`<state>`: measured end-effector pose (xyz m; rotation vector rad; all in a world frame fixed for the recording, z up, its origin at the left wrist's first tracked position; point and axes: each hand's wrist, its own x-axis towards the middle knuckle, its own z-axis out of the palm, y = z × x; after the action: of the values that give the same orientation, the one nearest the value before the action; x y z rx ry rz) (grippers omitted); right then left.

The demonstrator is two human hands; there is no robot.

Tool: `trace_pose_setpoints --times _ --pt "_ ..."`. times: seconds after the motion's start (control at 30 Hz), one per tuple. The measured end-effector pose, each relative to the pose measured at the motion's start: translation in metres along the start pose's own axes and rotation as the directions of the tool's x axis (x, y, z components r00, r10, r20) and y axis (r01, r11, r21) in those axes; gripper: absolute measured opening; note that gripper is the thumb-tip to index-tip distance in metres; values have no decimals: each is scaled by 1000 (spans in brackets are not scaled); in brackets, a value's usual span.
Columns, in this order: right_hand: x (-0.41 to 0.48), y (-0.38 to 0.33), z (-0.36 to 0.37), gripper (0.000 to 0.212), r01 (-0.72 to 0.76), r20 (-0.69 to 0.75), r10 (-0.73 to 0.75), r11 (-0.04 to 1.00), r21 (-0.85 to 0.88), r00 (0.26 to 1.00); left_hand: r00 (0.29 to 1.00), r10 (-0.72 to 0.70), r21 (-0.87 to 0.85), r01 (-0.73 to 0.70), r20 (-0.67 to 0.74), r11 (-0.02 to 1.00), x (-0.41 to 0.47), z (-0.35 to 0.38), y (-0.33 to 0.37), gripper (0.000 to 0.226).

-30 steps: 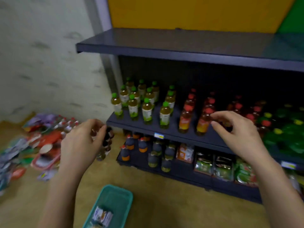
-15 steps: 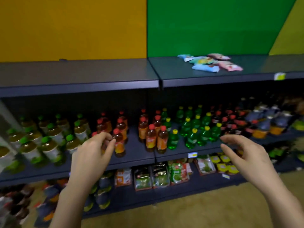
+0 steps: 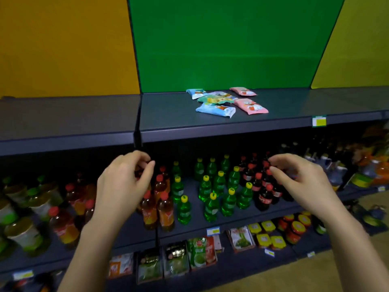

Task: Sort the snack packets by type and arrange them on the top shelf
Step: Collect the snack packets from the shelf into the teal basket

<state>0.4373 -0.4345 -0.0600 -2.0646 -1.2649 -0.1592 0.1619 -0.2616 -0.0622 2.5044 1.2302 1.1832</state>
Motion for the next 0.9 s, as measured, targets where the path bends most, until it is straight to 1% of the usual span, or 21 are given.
trace_pose_setpoints --times 0.1,0.27,0.4,0.47,0.57,0.67,0.7,0.77,0.8,0.9 --pt "43 8 7 16 12 2 -12 997 78 1000 1000 17 -25 -18 -20 1000 38 26 12 15" --pt "142 7 20 15 52 26 -55 993 106 998 999 31 -60 -30 8 998 116 72 26 16" --pt "224 -1 39 22 84 73 -89 994 70 993 994 -21 -36 25 109 999 177 113 36 21" --pt "260 -4 51 28 91 116 -92 996 12 989 983 -42 -4 43 178 999 201 132 40 24" --pt "305 -8 74 40 68 224 -47 994 -86 973 963 -88 42 80 253 996 222 153 44 28" --pt "332 -12 98 50 24 351 53 977 -212 935 961 -114 80 97 250 992 230 163 46 28" --pt "337 -14 103 57 4 393 92 972 -237 915 963 -117 88 98 243 991 231 166 47 29" --pt "342 -19 107 77 -31 463 157 963 -267 873 967 -121 99 101 224 990 229 170 47 29" --pt "344 -20 107 79 -31 480 163 962 -271 862 969 -127 100 107 213 989 228 170 47 30" --pt "352 -18 106 74 -53 506 170 970 -237 846 969 -184 98 169 163 981 221 171 49 33"
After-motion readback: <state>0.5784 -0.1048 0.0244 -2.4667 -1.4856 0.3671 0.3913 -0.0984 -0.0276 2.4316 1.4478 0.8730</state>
